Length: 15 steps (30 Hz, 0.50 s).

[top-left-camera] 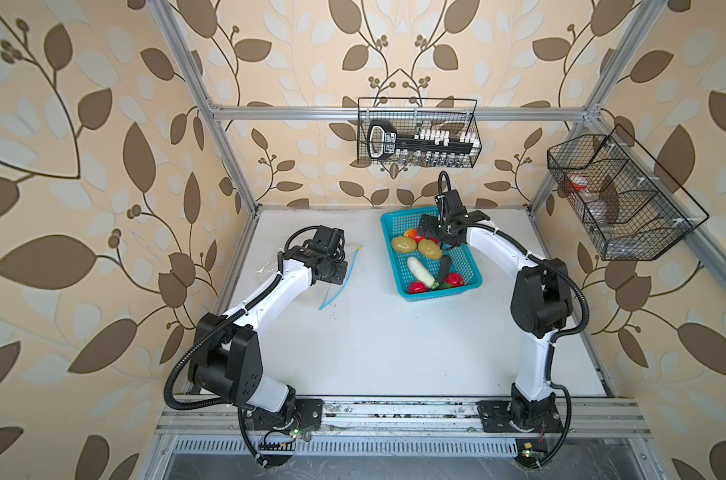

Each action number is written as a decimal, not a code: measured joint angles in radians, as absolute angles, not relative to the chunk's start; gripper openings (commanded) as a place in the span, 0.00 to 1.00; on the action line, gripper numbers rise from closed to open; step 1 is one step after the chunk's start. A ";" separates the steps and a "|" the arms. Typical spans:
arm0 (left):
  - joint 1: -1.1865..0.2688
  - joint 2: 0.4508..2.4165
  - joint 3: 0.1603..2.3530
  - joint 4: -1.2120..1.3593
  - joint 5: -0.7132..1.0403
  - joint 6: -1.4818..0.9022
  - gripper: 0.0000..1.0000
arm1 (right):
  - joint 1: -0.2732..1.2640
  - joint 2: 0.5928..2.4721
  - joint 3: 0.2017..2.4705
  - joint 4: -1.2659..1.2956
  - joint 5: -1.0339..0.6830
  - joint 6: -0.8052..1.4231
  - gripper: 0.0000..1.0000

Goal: Place the food in the zip-top bag and seal the zipper
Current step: 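Lift the yellow potato out of the teal basket with the right gripper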

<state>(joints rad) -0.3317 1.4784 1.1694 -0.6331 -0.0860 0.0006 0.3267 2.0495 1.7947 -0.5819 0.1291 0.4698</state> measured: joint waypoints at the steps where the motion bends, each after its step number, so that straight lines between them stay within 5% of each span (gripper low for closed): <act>1: -0.332 1.478 1.169 -0.633 -0.086 0.001 0.00 | 0.327 2.053 1.797 -0.587 0.139 0.430 1.00; 15: -0.332 1.478 1.168 -0.632 -0.086 0.000 0.00 | 0.353 2.162 1.802 -0.648 0.221 0.134 1.00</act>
<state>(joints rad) -0.3317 1.4784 1.1679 -0.6323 -0.0856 -0.0002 0.3527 2.1616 1.8023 -0.6483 0.2214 0.1337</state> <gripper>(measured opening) 0.049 0.998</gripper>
